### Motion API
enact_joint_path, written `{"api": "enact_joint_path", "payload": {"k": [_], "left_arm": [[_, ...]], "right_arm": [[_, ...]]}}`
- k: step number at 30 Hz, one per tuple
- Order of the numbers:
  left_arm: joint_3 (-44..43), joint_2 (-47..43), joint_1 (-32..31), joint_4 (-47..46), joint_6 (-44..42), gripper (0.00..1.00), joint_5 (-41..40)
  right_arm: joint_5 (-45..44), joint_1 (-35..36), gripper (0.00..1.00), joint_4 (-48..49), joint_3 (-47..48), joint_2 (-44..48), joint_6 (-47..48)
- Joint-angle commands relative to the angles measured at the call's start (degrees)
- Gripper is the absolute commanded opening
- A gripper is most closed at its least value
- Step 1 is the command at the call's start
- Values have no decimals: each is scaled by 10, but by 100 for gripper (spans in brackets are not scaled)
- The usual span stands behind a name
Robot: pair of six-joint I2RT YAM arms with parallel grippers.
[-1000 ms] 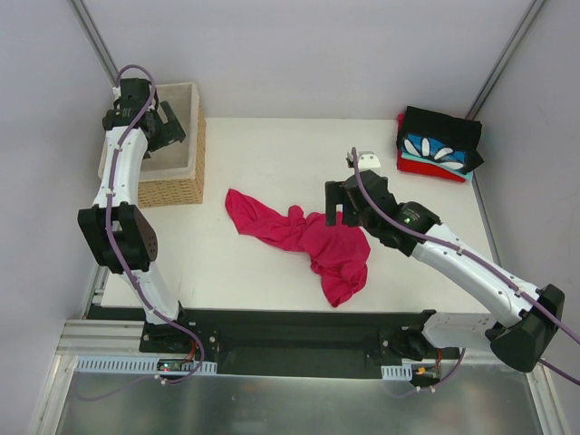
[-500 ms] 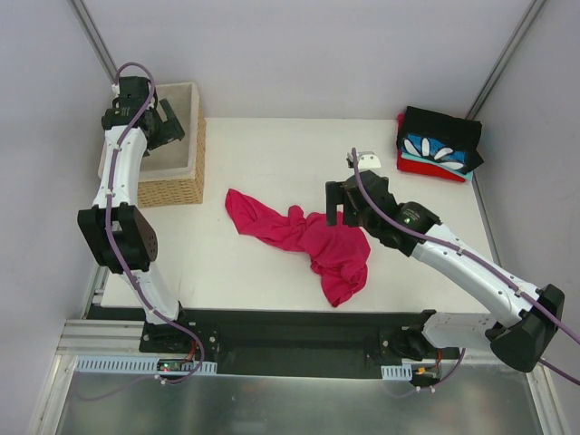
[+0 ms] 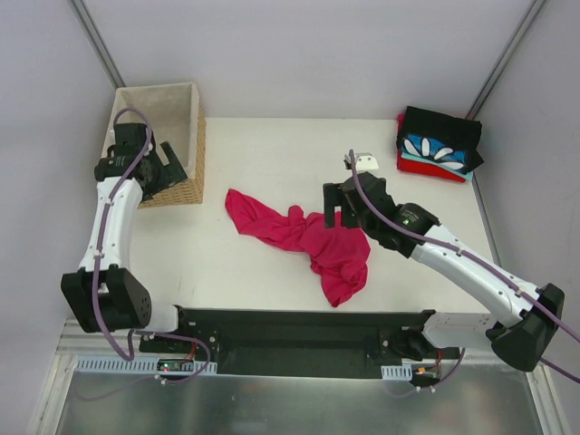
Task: Fold and stack the t-shirts
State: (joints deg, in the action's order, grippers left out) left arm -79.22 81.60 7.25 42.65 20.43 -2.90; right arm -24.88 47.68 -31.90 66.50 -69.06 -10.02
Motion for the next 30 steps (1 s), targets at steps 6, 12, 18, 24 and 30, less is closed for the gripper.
{"api": "enact_joint_path", "payload": {"k": [6, 12, 18, 24, 30], "left_arm": [[115, -93, -41, -29, 42, 99, 62], [113, 8, -126, -65, 66, 99, 14], [36, 107, -151, -74, 84, 99, -18], [-26, 170, -131, -72, 70, 99, -70], [-36, 196, -76, -72, 70, 99, -62]], "right_arm": [[-10, 26, 97, 23, -15, 19, -14], [-20, 35, 97, 25, -26, 30, -18], [-39, 36, 97, 18, -36, 45, -10], [-59, 35, 96, 14, -41, 48, 6], [-59, 34, 97, 18, -37, 36, 12]]}}
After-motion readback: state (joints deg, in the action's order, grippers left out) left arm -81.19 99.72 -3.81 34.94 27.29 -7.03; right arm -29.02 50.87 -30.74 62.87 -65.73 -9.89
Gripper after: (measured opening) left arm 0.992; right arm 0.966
